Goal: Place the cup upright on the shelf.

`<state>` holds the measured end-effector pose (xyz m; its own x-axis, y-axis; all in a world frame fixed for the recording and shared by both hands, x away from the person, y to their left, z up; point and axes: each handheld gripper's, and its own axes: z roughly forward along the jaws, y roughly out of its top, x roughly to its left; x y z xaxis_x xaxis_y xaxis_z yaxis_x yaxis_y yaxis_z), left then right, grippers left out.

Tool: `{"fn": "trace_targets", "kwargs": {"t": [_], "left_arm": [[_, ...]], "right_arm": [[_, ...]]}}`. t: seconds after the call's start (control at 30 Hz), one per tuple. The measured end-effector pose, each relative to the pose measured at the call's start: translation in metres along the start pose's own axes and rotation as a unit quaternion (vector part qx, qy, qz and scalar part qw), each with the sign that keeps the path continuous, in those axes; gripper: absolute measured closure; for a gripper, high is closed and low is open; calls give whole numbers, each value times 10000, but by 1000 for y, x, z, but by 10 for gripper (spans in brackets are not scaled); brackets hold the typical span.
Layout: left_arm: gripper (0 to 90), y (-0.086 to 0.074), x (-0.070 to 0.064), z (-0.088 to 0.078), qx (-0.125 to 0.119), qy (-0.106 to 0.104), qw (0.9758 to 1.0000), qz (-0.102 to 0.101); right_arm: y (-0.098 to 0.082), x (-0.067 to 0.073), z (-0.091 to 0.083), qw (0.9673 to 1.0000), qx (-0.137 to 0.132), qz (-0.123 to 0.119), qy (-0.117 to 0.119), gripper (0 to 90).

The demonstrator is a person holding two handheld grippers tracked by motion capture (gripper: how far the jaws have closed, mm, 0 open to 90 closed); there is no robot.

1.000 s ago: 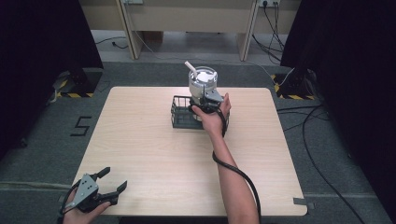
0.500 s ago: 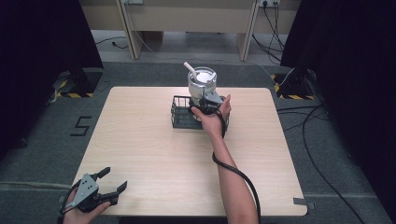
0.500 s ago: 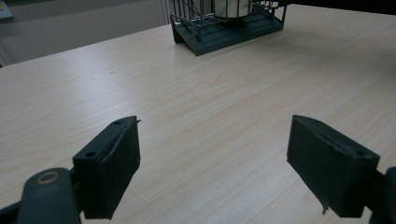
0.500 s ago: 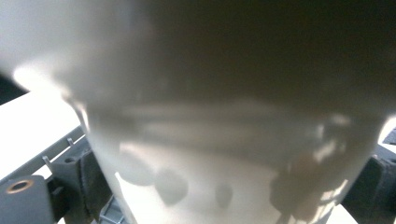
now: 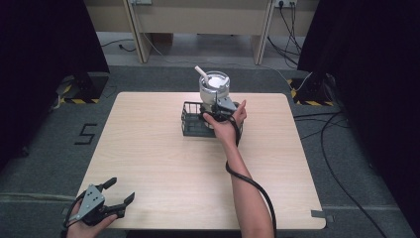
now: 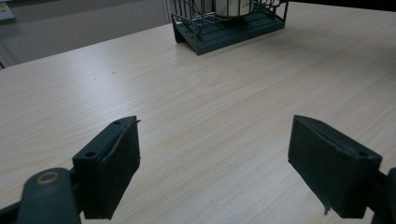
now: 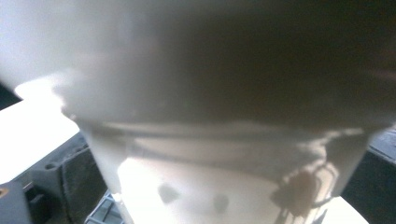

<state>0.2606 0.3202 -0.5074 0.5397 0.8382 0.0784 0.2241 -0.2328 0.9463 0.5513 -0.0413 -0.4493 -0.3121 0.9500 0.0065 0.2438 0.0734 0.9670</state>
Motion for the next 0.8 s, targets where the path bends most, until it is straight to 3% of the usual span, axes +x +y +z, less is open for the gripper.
{"fn": "trace_targets", "kwargs": {"t": [0.47, 0.8], "left_arm": [[159, 1, 1, -1, 14, 40, 10000, 27], [157, 1, 0, -1, 3, 64, 10000, 42]], "right_arm": [[2, 1, -7, 9999, -78, 67, -15, 3], [-2, 3, -17, 10000, -67, -11, -7, 3]]}}
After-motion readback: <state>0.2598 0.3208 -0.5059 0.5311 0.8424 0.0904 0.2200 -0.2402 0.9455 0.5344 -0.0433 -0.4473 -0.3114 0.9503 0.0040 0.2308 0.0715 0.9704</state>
